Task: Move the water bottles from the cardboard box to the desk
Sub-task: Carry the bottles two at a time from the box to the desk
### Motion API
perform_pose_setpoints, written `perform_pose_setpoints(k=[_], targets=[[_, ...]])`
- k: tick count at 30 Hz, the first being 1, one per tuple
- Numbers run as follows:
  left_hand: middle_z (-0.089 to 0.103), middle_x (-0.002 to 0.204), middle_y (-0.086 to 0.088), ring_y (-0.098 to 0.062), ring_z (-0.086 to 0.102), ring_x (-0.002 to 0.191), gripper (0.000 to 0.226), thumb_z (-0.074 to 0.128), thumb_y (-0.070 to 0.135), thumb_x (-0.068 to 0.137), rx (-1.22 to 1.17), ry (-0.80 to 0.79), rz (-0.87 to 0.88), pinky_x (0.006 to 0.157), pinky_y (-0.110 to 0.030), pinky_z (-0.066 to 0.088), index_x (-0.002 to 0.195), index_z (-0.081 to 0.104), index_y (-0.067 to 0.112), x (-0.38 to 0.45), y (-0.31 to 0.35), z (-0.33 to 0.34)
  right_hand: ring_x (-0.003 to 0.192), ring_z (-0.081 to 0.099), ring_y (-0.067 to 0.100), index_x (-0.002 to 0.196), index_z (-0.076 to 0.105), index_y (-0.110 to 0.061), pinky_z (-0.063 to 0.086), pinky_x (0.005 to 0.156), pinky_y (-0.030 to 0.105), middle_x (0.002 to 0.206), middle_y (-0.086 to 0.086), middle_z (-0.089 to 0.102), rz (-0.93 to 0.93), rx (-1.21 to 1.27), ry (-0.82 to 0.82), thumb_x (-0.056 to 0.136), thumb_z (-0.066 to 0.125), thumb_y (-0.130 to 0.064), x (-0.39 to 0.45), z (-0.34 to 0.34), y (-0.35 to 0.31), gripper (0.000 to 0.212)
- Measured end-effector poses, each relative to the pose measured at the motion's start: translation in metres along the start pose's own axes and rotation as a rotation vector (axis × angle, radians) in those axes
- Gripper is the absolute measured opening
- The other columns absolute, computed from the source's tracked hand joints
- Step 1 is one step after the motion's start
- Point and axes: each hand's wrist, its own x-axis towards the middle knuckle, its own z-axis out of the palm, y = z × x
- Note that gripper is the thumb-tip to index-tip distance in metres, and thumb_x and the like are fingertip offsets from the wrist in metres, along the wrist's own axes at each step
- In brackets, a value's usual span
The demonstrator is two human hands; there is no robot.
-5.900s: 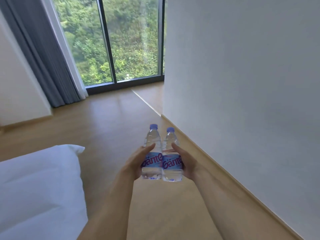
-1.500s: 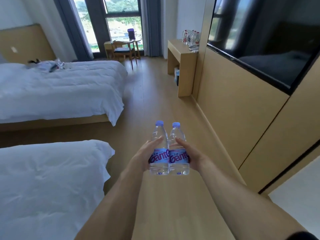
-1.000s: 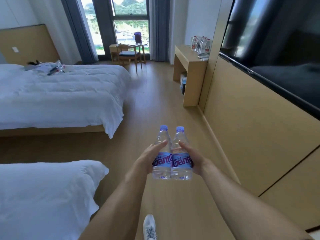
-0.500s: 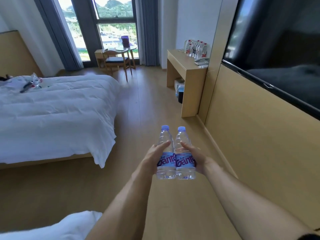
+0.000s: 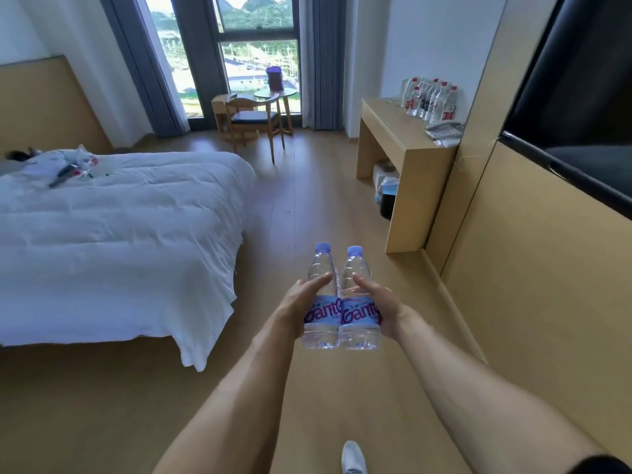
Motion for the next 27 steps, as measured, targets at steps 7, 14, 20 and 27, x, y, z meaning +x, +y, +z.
perform_pose_setpoints(k=[7,14,20,27], targets=[[0.06,0.131,-0.032,-0.04,0.065,0.097,0.061,0.07,0.035,0.093,-0.053,-0.007,0.012,0.086,-0.049,0.057,0.141,0.048,0.004,0.103,0.087,-0.007,0.128,0.051,0.053,0.14,0.048,0.006,0.041,0.11,0.061,0.134,0.037,0.055,0.023,-0.01,-0.074,0.095,0.062,-0.039,0.121,-0.005,-0.091,0.066],[0.06,0.131,-0.033,-0.05,0.059,0.121,0.068,0.074,0.035,0.09,-0.062,0.066,0.044,0.105,-0.061,0.047,0.141,0.044,0.002,0.192,0.138,-0.022,0.117,0.057,0.049,0.14,0.049,0.008,0.045,0.107,0.057,0.133,0.037,0.056,0.04,0.006,-0.129,0.097,0.061,-0.036,0.212,-0.002,-0.148,0.063],[0.06,0.13,-0.033,-0.051,0.06,0.119,0.069,0.076,0.033,0.089,-0.076,0.067,0.049,0.102,-0.062,0.048,0.14,0.042,0.002,0.28,0.17,-0.044,0.117,0.059,0.048,0.14,0.048,0.005,0.047,0.105,0.057,0.135,0.035,0.056,0.041,-0.014,-0.104,0.096,0.063,-0.039,0.293,0.004,-0.183,0.064],[0.062,0.128,-0.032,-0.046,0.065,0.111,0.067,0.075,0.036,0.089,-0.015,-0.014,0.061,0.101,-0.059,0.051,0.139,0.045,0.002,0.418,0.255,-0.091,0.11,0.058,0.043,0.141,0.048,0.006,0.047,0.102,0.056,0.137,0.035,0.053,0.001,0.013,-0.042,0.098,0.06,-0.038,0.425,0.032,-0.254,0.062]])
